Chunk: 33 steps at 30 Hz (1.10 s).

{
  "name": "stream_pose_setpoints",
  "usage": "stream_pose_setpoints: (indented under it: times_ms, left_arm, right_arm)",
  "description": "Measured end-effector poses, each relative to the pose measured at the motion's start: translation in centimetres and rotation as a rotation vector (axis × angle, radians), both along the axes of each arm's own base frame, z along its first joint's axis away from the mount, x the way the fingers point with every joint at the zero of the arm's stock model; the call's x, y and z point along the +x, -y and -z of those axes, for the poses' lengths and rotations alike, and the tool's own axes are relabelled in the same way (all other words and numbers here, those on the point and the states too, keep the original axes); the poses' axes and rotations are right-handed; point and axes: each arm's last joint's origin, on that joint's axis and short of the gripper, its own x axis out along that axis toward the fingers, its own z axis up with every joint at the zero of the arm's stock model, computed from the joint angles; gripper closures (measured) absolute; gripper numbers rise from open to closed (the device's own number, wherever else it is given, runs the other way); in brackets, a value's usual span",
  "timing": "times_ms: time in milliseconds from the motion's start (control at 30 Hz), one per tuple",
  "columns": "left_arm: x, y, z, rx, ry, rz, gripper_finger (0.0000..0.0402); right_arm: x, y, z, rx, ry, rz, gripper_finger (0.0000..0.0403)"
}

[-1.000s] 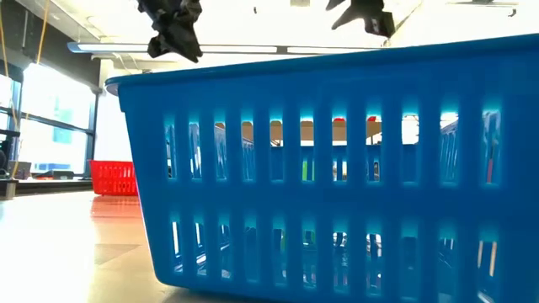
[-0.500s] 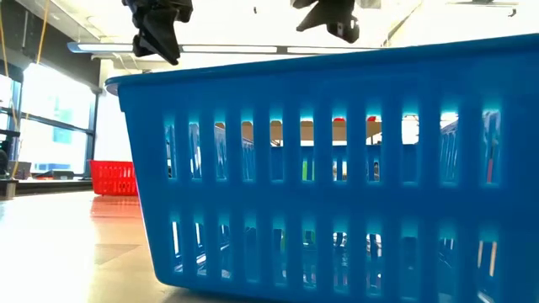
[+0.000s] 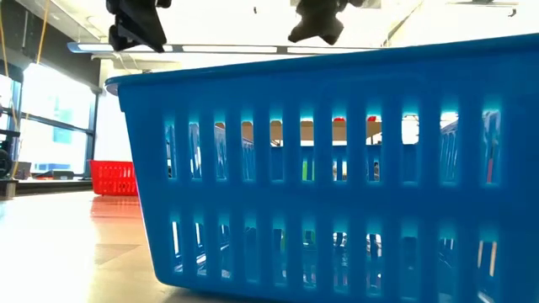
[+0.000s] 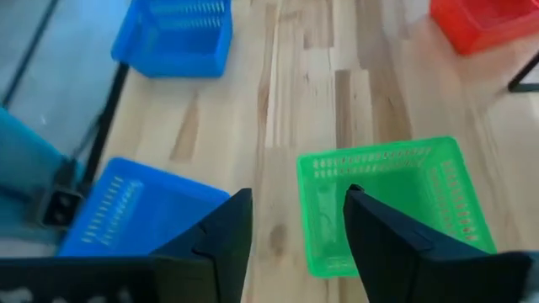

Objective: Stack baskets on shelf by color
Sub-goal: Put the middle green bin on the shelf

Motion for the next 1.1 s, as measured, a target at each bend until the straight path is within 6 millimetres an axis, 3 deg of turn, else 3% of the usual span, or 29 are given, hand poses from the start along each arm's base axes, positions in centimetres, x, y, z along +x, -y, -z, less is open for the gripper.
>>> stream_pose_setpoints:
  times_ms: [400,700,1100]
  left_arm:
    - [0.3,1.0,-0.1,0.030,0.007,-0.027,0.0319]
    - [0.2,1.1,-0.2,0.036,0.009,-0.045,0.0319]
    - [0.2,1.0,-0.2,0.036,0.008,-0.046,0.0319]
  right_arm:
    - [2.8,-1.2,5.5,-0.076,-0.117,-0.157,0.0242]
    - [4.2,-2.0,9.3,-0.115,-0.205,-0.158,0.0242]
    - [5.0,-2.0,12.4,-0.155,-0.283,-0.138,0.0242]
